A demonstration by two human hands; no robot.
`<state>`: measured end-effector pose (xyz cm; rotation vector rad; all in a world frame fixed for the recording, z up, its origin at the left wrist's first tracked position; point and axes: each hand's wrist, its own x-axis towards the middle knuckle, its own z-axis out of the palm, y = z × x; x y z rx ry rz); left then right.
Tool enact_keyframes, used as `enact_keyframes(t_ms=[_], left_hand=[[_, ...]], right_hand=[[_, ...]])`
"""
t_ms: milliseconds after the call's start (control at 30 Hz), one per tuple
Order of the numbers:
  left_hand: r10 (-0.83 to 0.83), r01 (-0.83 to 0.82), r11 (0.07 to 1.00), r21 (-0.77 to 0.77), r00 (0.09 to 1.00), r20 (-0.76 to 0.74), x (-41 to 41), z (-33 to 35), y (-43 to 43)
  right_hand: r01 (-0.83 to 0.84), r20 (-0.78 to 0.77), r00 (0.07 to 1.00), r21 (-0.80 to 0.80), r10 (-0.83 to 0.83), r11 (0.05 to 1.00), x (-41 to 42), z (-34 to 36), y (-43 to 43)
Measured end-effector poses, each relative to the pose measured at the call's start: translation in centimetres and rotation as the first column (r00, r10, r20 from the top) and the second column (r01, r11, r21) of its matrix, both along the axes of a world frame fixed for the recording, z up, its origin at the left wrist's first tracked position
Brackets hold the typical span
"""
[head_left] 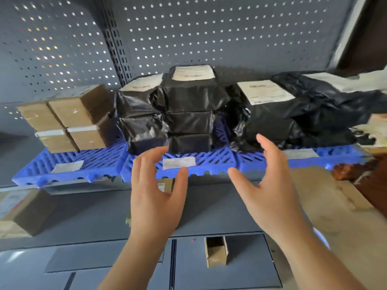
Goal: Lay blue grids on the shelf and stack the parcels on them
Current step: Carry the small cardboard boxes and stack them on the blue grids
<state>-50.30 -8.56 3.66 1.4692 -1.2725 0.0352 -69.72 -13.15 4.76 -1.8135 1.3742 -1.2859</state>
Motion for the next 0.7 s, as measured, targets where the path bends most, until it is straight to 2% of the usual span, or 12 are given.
enact_keyframes(t_ms=[100, 267, 700], left_hand=[[-0.088, 0.087, 0.996, 0.011, 0.995, 0.057, -3.9, -0.6, 0.9], [-0.190, 0.186, 0.977, 0.100, 0.982, 0.025, -9.6, -0.4, 1.7], [-0.285, 0.272, 0.958, 0.086, 0.936, 0.206, -15.3, 2.3, -4.3]], right_hand=[[0.035, -0.037, 0.999, -0.006, -0.035, 0.999, -3.8, -0.3, 1.8], [0.076, -0.038, 0.996, 0.006, -0.076, 0.997, -9.6, 0.2, 3.8], [0.220, -0.174, 0.955, -0.136, -0.242, 0.966, -16.5, 2.4, 0.9]])
